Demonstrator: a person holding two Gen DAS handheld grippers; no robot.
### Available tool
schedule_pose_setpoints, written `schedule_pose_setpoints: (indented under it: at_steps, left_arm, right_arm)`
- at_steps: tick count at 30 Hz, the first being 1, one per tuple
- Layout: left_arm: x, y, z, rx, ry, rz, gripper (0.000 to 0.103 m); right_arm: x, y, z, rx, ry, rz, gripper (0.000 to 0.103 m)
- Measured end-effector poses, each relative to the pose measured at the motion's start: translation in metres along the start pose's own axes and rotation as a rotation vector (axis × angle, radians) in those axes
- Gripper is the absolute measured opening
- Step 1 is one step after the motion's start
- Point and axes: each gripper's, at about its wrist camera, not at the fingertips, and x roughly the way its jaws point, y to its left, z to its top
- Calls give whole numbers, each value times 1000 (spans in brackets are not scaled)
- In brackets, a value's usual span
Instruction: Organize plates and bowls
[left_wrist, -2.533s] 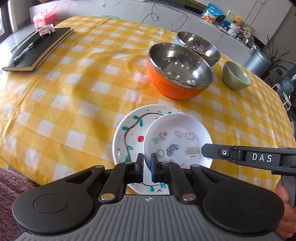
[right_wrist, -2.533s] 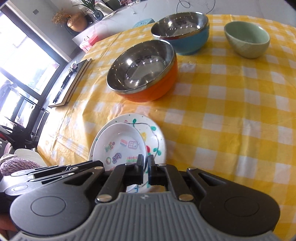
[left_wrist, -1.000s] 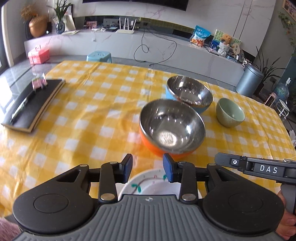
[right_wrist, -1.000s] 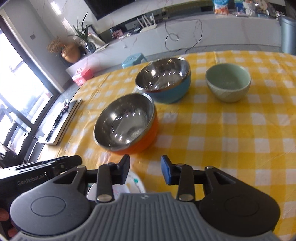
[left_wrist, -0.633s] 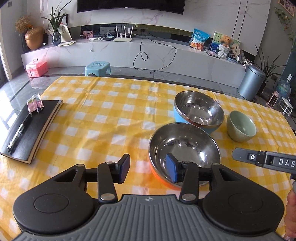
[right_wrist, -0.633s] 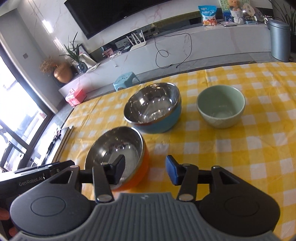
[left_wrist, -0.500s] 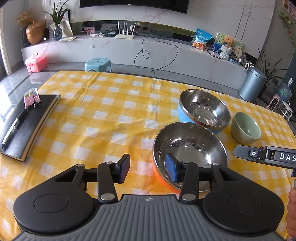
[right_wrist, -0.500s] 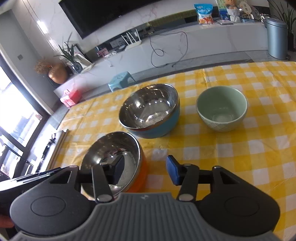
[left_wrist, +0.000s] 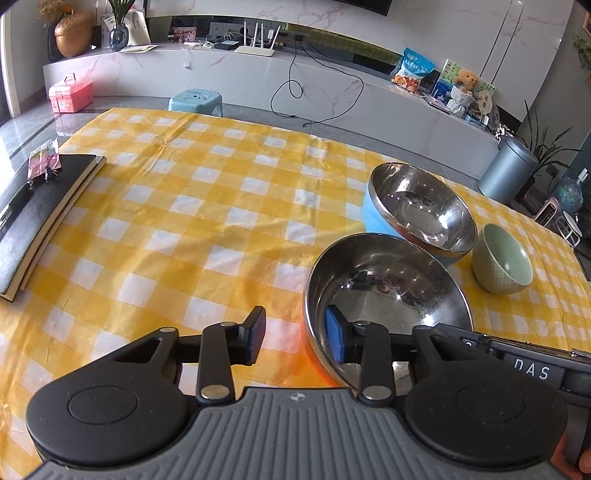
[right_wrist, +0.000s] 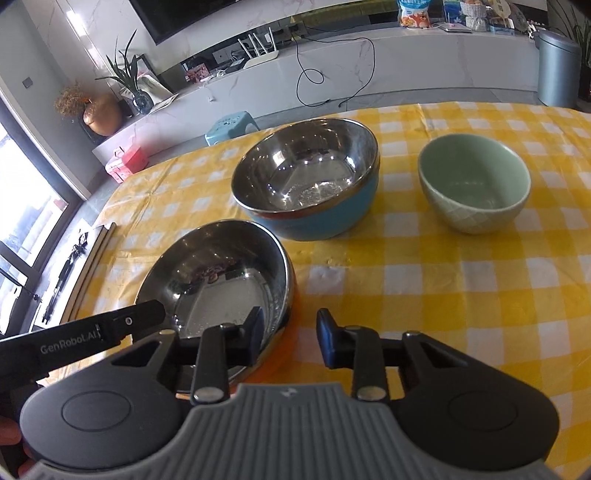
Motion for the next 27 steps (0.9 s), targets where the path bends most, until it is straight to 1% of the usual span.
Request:
schedule_pose_setpoints:
  at_steps: [2, 3, 4, 8, 9, 16, 19, 23, 27]
  left_arm:
    - [4, -2, -1, 9, 6, 8, 31]
    - [6, -3, -1, 10, 9, 10, 30]
    - [7, -3, -2, 6, 10, 5, 29]
    - [10, -5, -4, 9, 3, -21, 16]
    - [10, -6, -5, 16, 1, -24, 15]
    - [4, -12, -8, 45, -24, -21, 13]
    - [2, -11, -9, 36, -19, -29, 11]
    - [-6, -11, -10, 24, -18, -44, 11]
    - [-17, -20, -12, 38, -23, -43, 10]
  right_arm:
    - [0, 0, 0, 2, -2, 6, 27]
    - [0, 1, 0, -1, -4, 7, 26]
    - [0, 2, -1, -5, -6, 9, 24]
    - [0, 4, -3, -13, -19, 14, 19]
    - [-1, 4, -3, -16, -20, 13, 19]
    - [-3, 5, -6, -21, -23, -12, 15]
    - [-5, 6, -8, -22, -18, -19, 13]
    - [-11, 3, -8, -10, -17, -12, 12]
    - [-23, 1, -9, -14, -26, -13, 10]
